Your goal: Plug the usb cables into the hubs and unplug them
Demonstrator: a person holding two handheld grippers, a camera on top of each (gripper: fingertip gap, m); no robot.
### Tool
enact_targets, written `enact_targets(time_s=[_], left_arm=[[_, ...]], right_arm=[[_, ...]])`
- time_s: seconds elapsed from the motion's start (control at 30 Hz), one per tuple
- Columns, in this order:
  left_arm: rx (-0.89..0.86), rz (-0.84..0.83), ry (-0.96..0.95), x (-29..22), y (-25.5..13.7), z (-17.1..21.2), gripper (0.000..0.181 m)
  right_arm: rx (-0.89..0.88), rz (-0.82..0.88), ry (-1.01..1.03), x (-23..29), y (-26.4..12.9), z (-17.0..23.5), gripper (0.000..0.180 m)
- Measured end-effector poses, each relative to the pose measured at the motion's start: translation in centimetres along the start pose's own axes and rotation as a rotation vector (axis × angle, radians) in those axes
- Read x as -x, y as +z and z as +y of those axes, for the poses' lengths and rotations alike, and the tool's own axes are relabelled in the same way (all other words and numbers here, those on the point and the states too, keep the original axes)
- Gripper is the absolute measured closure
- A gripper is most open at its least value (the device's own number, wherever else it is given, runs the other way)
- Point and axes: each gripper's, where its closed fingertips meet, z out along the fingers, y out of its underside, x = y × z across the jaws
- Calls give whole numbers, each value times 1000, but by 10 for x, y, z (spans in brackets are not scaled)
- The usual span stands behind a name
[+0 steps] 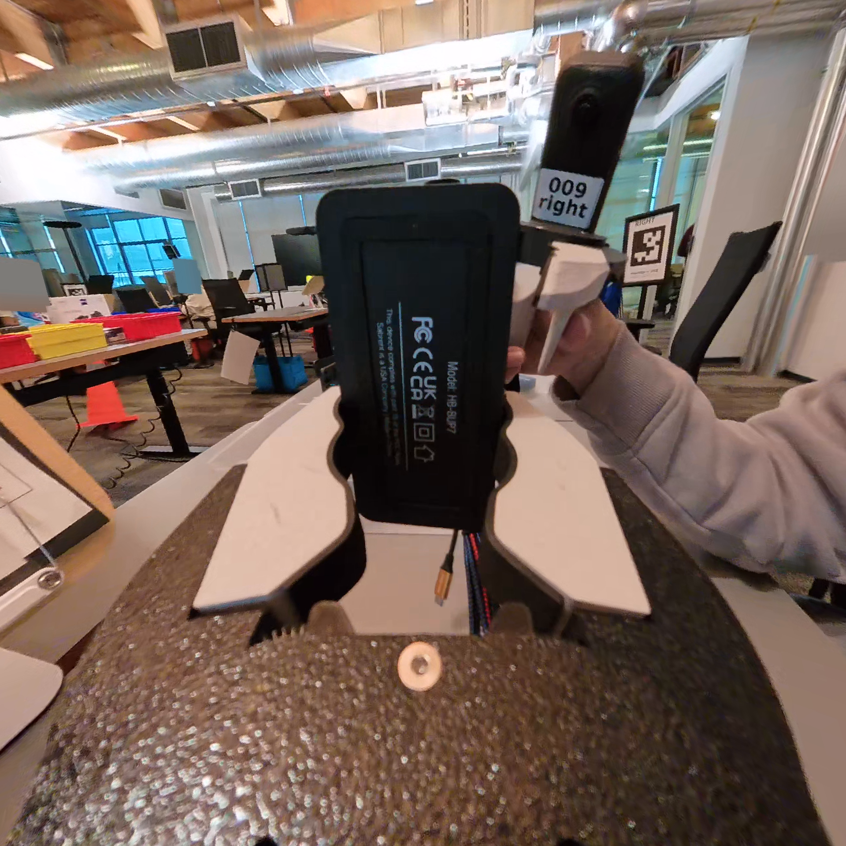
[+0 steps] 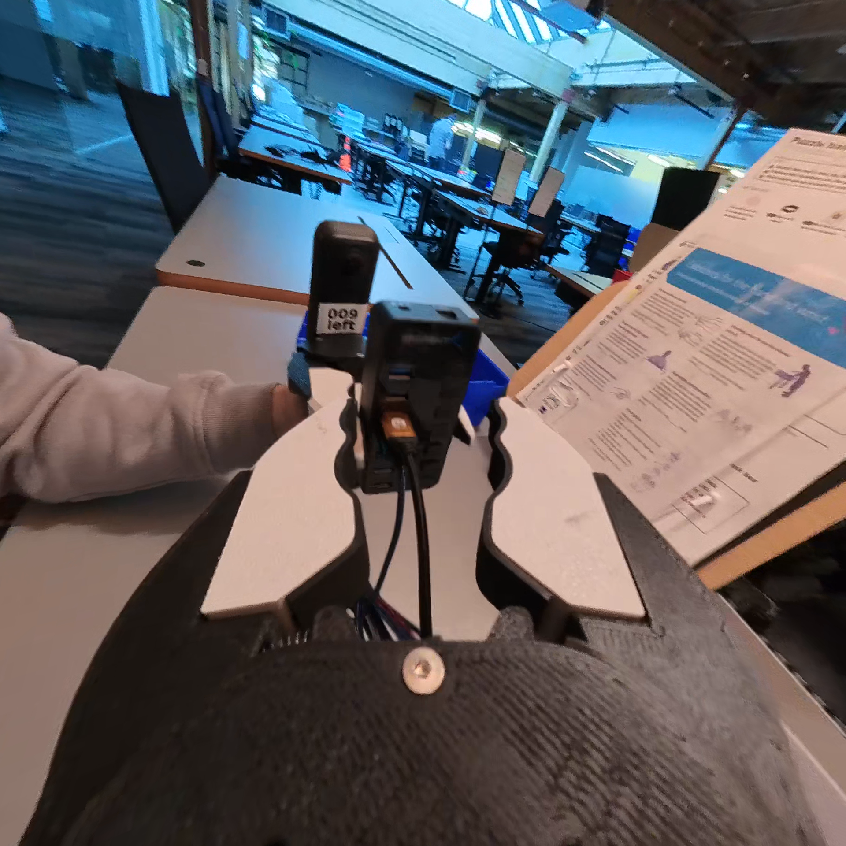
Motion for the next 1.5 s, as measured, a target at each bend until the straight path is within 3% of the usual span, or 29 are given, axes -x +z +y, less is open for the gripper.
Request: enact_targets(time_s=[0.17,0.4,1.2,1.5], left_arm=[[103,34,58,-10,12,21,120],[194,4,89,-8,13,32,120],[308,32,55,-11,12,51,120],[139,-30,3,7,6,35,121]], right_arm=[[36,-50,30,7,17,12,116],[49,-98,44,6,27,24,122],[49,-176,58,10,28,37,122],[26,-64,30,-5,9,29,129]])
